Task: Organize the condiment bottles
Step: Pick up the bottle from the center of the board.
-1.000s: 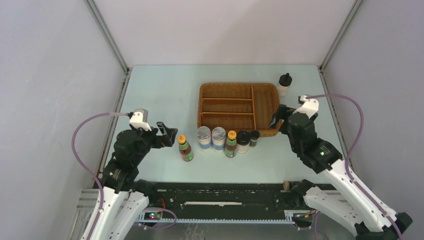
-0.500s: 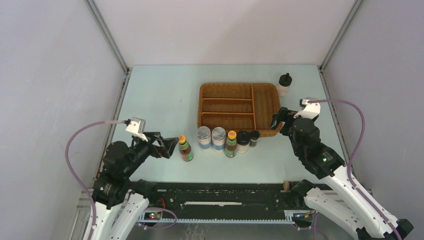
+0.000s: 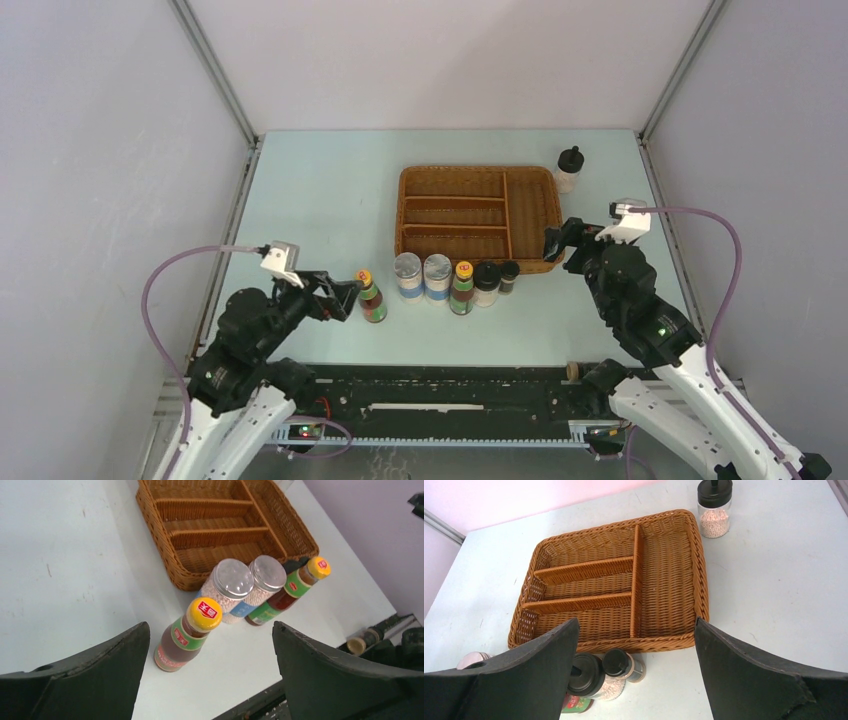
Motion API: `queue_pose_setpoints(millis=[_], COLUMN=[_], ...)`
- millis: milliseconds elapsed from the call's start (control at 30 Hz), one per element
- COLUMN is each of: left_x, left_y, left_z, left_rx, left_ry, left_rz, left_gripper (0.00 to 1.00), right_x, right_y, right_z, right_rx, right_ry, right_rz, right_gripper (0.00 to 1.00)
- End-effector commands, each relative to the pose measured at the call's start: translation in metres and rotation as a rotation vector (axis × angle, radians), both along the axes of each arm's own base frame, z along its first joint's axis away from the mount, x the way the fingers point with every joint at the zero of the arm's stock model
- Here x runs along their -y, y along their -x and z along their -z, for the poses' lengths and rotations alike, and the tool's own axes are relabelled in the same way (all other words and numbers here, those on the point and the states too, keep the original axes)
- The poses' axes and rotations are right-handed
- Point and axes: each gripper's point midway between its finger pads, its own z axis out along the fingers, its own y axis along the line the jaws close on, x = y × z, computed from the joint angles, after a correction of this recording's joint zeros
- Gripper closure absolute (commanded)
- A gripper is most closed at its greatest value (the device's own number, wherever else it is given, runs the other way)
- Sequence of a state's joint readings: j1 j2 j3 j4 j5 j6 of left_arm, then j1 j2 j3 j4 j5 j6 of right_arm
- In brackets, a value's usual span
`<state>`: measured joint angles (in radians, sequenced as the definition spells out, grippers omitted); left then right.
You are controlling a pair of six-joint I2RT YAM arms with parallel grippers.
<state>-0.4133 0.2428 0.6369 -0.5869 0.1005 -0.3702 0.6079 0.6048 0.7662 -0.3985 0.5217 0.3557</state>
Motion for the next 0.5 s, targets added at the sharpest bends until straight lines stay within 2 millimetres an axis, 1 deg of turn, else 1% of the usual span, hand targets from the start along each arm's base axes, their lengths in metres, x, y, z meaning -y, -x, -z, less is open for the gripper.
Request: queue_pose_setpoints(millis=[0, 100, 267, 367, 467], left_x=[0.001, 0.009, 0.033, 0.031, 0.02], left_y=[-0.014, -0.019, -0.019, -0.022, -0.025], left_z=[0.007, 0.016, 0.019, 0.022, 0.024], left_rx=[-0.009, -0.018, 0.008, 0.012, 0.022], left_ry=[-0.047, -0.135, -0.274, -0.289, -0.264], left_rz=[-0.073, -0.106, -0.132, -0.18, -0.246], left_gripper=[0.04, 0.04, 0.02, 0.02, 0.03], right_x=[-0.005, -0.002, 0.001, 0.0, 0.0], right_y=[-0.001, 0.0, 0.0, 0.0, 0.002], right_z=[-0.009, -0.007, -0.005, -0.006, -0.007], right_rx=[0.03, 0.026, 0.021, 0.023, 0.026], right_ry=[-0.004, 0.009, 0.03, 0.031, 0.03], right_rz=[-0.025, -0.014, -0.008, -0.013, -0.021], right_gripper=[0.07, 0.07, 0.06, 0.06, 0.06])
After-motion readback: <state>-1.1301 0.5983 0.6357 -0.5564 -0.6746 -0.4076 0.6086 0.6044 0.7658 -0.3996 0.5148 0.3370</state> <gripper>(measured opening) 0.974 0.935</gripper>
